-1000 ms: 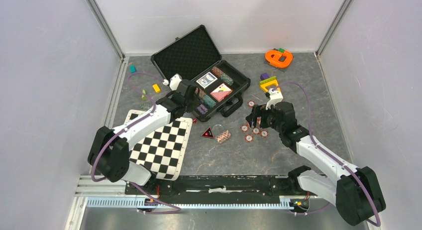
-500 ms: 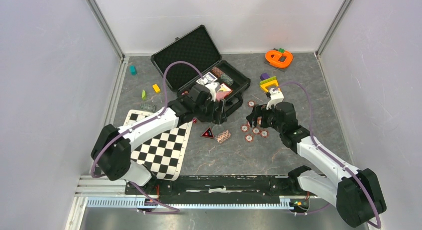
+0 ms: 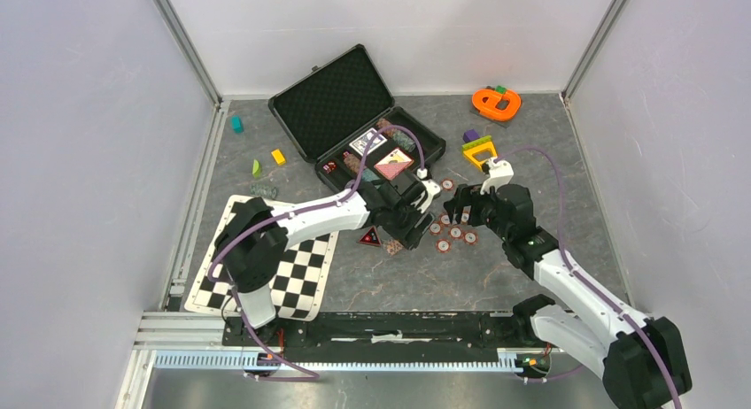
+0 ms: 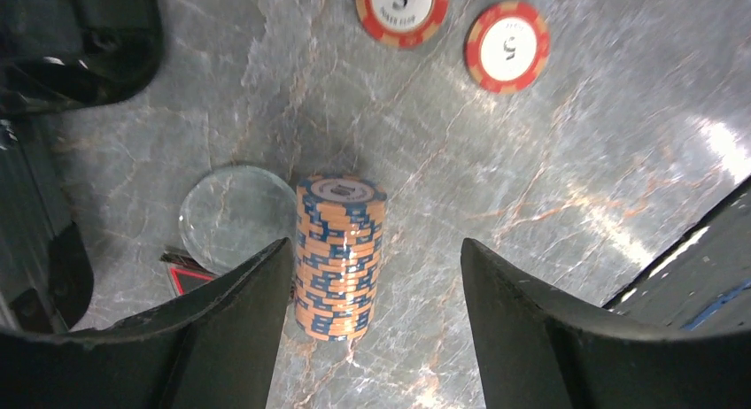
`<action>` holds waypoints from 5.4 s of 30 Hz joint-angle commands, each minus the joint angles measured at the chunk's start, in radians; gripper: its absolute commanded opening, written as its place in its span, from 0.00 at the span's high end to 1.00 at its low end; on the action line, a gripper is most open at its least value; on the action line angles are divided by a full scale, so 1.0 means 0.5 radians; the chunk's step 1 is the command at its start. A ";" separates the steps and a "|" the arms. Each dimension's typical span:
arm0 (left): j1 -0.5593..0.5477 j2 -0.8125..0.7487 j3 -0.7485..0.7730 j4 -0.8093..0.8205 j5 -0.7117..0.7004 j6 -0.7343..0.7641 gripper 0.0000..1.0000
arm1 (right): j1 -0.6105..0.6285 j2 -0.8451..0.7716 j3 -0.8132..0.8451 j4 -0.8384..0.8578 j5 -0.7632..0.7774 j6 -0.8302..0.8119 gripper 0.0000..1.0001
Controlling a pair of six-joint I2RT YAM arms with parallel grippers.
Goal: Pack up texas hold em set
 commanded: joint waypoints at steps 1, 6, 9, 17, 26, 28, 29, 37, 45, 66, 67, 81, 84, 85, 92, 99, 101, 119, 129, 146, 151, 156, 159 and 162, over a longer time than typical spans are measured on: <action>-0.007 0.037 0.058 -0.114 -0.066 0.127 0.25 | 0.007 -0.101 -0.030 0.025 0.143 -0.018 0.10; -0.008 0.079 0.039 -0.139 -0.070 0.124 0.26 | 0.005 -0.185 -0.063 0.028 0.234 -0.007 0.09; -0.008 0.100 0.025 -0.139 -0.088 0.118 0.26 | 0.006 -0.200 -0.069 0.031 0.239 -0.005 0.09; -0.011 0.152 0.021 -0.139 -0.128 0.108 0.34 | 0.005 -0.181 -0.060 0.034 0.205 -0.007 0.09; -0.024 0.146 0.057 -0.216 -0.189 0.124 0.57 | 0.005 -0.180 -0.057 0.036 0.199 -0.013 0.09; -0.022 0.073 0.039 -0.171 -0.116 0.106 0.60 | 0.006 -0.181 -0.060 0.035 0.199 -0.008 0.09; -0.023 0.022 0.027 -0.134 -0.033 0.099 0.63 | 0.005 -0.185 -0.060 0.037 0.196 -0.008 0.09; 0.185 -0.325 -0.063 0.119 0.332 -0.146 0.80 | 0.005 -0.180 -0.063 0.037 0.199 -0.009 0.09; 0.701 -0.549 -0.353 0.700 0.547 -0.709 0.98 | 0.005 -0.156 -0.067 0.052 0.180 -0.006 0.09; 0.931 -0.606 -0.298 0.460 -1.197 -1.880 0.98 | 0.006 -0.107 -0.072 0.071 0.177 -0.011 0.09; 0.933 -0.590 -0.285 0.461 -1.210 -1.871 0.98 | 0.005 -0.107 -0.072 0.070 0.177 -0.011 0.09; 0.951 -0.405 -0.243 0.448 -1.270 -2.118 0.98 | 0.005 -0.116 -0.083 0.071 0.173 -0.014 0.09; 0.952 -0.340 -0.245 0.522 -1.189 -2.110 0.98 | 0.007 -0.123 -0.084 0.071 0.169 -0.018 0.09; 0.952 -0.317 -0.243 0.539 -1.169 -2.111 0.98 | 0.006 -0.123 -0.084 0.071 0.169 -0.018 0.09; 0.954 -0.190 -0.194 0.531 -0.970 -2.098 0.98 | 0.005 -0.119 -0.084 0.068 0.166 -0.021 0.09; 0.970 -0.117 -0.097 0.359 -0.750 -2.077 0.93 | 0.006 -0.114 -0.078 0.067 0.164 -0.024 0.09; 0.981 -0.096 -0.081 0.324 -0.679 -2.074 0.92 | 0.005 -0.110 -0.078 0.067 0.159 -0.024 0.09; 0.978 -0.219 -0.106 0.127 -0.614 -1.936 0.15 | 0.005 -0.113 -0.081 0.074 0.141 -0.011 0.09; 0.978 -0.403 -0.043 0.020 -0.843 -1.699 0.58 | 0.005 -0.123 -0.085 0.063 0.147 -0.017 0.09; 1.093 -0.074 0.223 0.228 -0.929 -0.837 0.98 | 0.007 -0.095 -0.075 0.055 0.135 -0.022 0.09; 1.171 0.149 0.417 0.126 -0.879 -0.671 0.98 | 0.005 -0.079 -0.075 0.055 0.128 -0.026 0.09; 1.190 0.298 0.519 0.088 -0.743 -0.540 0.98 | 0.005 -0.058 -0.067 0.055 0.127 -0.029 0.09; 1.189 0.363 0.582 0.006 -0.549 -0.480 0.94 | 0.007 -0.049 -0.063 0.057 0.123 -0.026 0.09; 1.185 0.425 0.639 -0.153 -0.465 -0.420 0.92 | 0.005 -0.043 -0.059 0.055 0.119 -0.026 0.09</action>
